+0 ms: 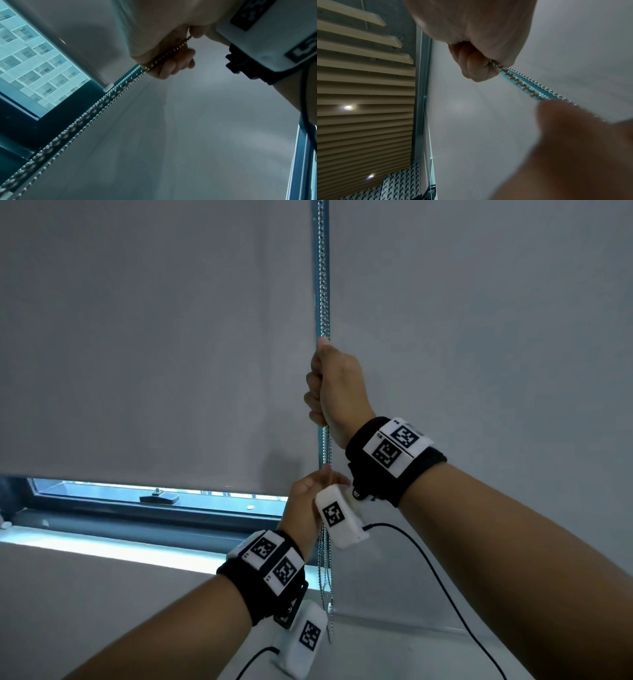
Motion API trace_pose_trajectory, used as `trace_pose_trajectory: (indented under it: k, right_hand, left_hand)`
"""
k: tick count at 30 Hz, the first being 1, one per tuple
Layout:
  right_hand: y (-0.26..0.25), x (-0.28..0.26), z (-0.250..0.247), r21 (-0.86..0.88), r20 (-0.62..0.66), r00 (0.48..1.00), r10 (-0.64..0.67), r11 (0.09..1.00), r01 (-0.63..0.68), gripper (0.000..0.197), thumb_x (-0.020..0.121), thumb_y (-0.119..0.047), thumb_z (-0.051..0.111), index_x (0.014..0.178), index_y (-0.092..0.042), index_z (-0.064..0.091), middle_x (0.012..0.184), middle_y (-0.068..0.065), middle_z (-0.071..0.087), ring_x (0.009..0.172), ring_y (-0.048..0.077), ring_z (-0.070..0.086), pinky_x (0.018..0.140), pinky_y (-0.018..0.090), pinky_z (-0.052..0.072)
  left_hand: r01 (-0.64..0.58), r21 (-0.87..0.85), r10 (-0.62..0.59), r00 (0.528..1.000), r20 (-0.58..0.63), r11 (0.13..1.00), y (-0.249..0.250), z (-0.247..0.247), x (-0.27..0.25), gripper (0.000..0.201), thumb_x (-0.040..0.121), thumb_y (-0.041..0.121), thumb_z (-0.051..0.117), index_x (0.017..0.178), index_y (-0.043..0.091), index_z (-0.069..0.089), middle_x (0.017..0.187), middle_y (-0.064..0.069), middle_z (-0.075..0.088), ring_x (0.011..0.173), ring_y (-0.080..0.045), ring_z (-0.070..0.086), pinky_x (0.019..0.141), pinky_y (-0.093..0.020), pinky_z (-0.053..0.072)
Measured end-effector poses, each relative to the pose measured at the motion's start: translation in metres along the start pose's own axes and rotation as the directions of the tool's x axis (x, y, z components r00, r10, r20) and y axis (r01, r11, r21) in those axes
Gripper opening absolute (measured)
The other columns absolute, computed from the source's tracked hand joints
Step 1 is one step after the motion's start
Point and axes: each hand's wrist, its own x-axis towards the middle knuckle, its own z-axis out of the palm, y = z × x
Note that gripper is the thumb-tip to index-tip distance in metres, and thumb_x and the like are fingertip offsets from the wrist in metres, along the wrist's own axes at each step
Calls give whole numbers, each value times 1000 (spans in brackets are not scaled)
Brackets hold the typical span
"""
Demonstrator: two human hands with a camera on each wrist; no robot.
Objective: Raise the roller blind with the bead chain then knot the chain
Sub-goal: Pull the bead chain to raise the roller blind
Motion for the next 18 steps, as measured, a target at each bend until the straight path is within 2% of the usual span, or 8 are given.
trace_pose_trajectory:
  k: [2,4,6,9,12,15,18]
  right_hand:
    - [0,0,-2,-9,-3,1000,9,1000,-9,44,101,-34,37,60,-24,26,46,-8,21,38,9,14,40,14,16]
    - [1,-1,-3,-17,-7,1000,13,1000,-13,44,101,-35,37,60,-25,26,48,-7,21,39,9,14,40,16,16]
    - [5,-2,-5,-21,-15,1000,14,1000,-15,44,101,-36,37,60,-24,27,48,-7,21,39,9,14,40,16,17]
    - [13,-4,-9,-21,-15,1000,8,1000,-8,44,101,-34,37,59,-24,28,47,-8,22,39,9,14,40,16,16]
    - [21,-7,-13,-8,-14,999,-32,999,31,45,103,-28,36,59,-22,27,47,-7,21,38,8,14,37,15,17]
    - [29,-7,-19,-59,-16,995,-103,993,102,46,104,-24,35,59,-21,28,51,-2,20,39,8,16,38,19,18]
    - [36,-10,-24,-106,-17,992,-126,987,123,47,104,-25,34,58,-19,30,51,2,25,37,10,22,39,18,21]
  left_hand:
    - [-67,19,67,998,-14,998,1,-2,1,42,96,37,43,71,23,73,72,-6,64,63,-18,58,58,-24,48]
    - [-98,16,99,995,-27,995,4,-2,3,39,98,38,41,93,13,70,84,-14,66,72,-22,60,65,-28,49]
    - [-111,20,112,993,-40,994,8,-1,8,42,98,37,38,103,7,66,83,-13,69,70,-19,64,66,-27,51]
    - [-155,10,156,988,-22,988,14,0,13,41,100,36,36,103,6,63,75,-6,71,66,-15,67,69,-32,51]
    - [-203,44,204,978,-33,978,22,2,16,38,100,34,33,96,13,64,76,0,71,70,-13,65,77,-36,50]
    - [-266,77,269,962,-37,961,35,3,24,39,100,34,32,97,13,65,94,-12,69,87,-22,62,87,-40,48]
    - [-324,68,326,945,-17,943,55,4,31,41,99,37,33,97,14,66,104,-19,67,96,-25,63,88,-41,49]
